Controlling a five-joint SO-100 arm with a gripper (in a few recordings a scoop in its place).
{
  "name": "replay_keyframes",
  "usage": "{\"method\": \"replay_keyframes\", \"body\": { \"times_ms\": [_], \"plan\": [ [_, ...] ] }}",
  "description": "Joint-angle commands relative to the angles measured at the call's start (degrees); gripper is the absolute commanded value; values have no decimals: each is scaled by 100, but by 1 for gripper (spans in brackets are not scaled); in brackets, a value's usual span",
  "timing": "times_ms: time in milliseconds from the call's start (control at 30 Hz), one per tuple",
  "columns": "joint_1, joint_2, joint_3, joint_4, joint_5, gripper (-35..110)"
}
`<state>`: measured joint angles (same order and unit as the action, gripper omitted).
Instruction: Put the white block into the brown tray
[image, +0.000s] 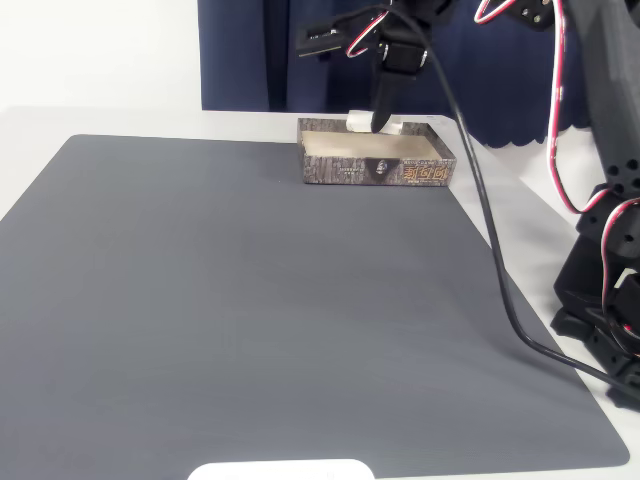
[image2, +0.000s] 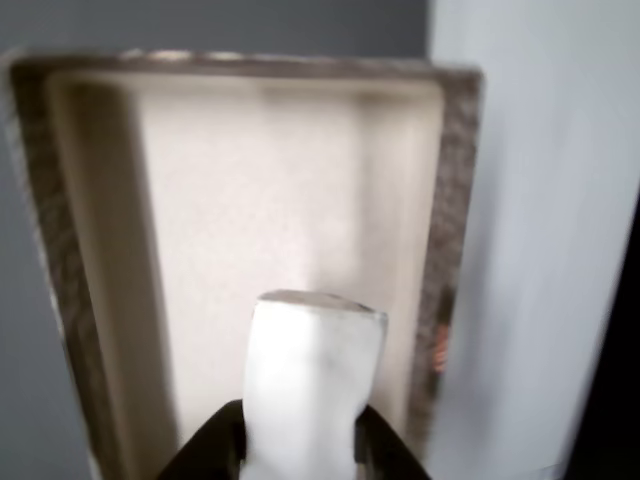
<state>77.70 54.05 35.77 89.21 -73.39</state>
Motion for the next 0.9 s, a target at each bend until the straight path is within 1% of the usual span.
{"method": "replay_keyframes", "body": {
  "times_ms": [0, 67, 133, 367, 600, 867],
  "plan": [
    [-53, 53, -308, 44, -1002, 0],
    [-70, 53, -387, 44, -1336, 0],
    [-79, 44, -431, 44, -1397, 0],
    [-141, -272, -510, 44, -1011, 0],
    [-132, -835, -1134, 44, -677, 2],
    [-176, -1187, -1187, 79, -404, 2]
  ]
}}
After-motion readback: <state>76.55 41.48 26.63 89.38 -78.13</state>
